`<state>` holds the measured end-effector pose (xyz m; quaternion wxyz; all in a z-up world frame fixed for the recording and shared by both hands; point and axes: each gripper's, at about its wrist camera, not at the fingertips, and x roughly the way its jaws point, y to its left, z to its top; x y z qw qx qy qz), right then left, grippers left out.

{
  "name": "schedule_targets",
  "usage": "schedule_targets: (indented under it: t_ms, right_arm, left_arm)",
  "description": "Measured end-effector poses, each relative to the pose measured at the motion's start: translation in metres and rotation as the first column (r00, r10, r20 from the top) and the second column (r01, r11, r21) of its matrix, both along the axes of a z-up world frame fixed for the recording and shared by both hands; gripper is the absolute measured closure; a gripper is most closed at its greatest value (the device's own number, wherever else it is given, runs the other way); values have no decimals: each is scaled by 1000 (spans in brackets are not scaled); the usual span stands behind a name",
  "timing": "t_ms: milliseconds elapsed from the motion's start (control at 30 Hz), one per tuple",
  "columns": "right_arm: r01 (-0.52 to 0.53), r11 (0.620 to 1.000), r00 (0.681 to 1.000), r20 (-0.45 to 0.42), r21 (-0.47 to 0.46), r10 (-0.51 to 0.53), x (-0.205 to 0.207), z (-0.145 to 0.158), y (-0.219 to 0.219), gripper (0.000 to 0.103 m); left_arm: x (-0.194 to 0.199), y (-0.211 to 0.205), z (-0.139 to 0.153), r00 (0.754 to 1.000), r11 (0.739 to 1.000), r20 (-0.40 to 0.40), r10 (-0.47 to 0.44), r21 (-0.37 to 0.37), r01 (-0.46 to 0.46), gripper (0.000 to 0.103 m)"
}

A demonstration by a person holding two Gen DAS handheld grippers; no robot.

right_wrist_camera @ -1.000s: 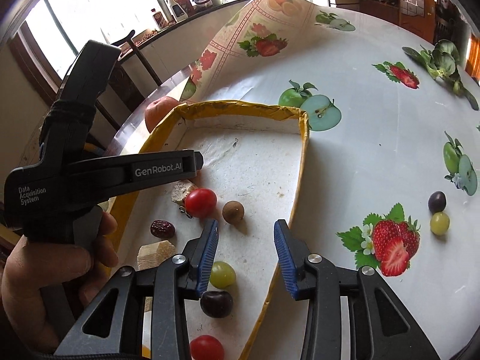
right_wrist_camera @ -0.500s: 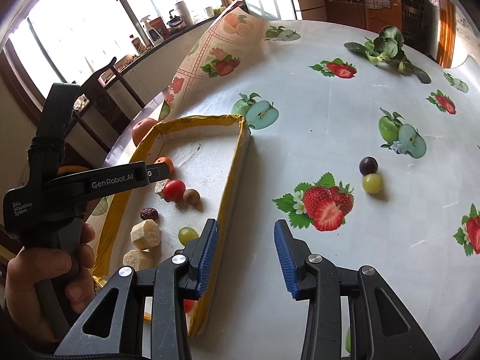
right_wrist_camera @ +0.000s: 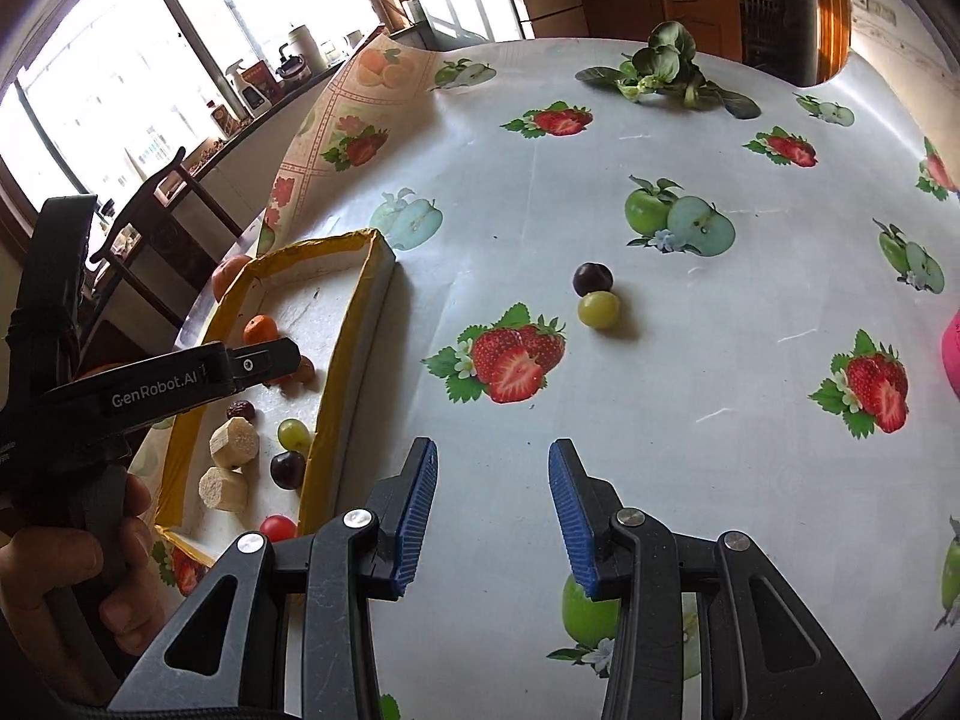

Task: Organize fruits
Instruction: 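Withdraw both open grippers toward the dark plum and green grape, then grasp the dark plum with the left gripper while the right grasps the green grape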

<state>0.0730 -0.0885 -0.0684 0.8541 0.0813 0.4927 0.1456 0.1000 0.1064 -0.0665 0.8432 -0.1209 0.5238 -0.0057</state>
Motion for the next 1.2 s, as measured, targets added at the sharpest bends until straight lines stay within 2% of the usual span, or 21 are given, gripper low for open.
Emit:
schedule_targets:
  t_ms: [267, 500, 867, 1200]
  right_arm:
    - [48, 999, 999, -6, -6, -48, -1, -7, -30, 62]
    - [68, 998, 997, -26, -9, -68, 17, -22, -38, 62]
    - [56, 998, 998, -22, -14, -57, 65, -41, -34, 63]
    - [47, 999, 998, -42, -23, -48, 113, -65, -28, 64]
  left_arm:
    - [5, -29, -2, 999, 999, -9, -40, -10, 40, 46]
    - [15, -44, -7, 998, 998, -20, -63, -10, 63, 46]
    - [43, -57, -20, 997, 997, -44, -70, -21, 69, 46]
    - [77, -69, -34, 994, 996, -61, -95, 0, 95, 46]
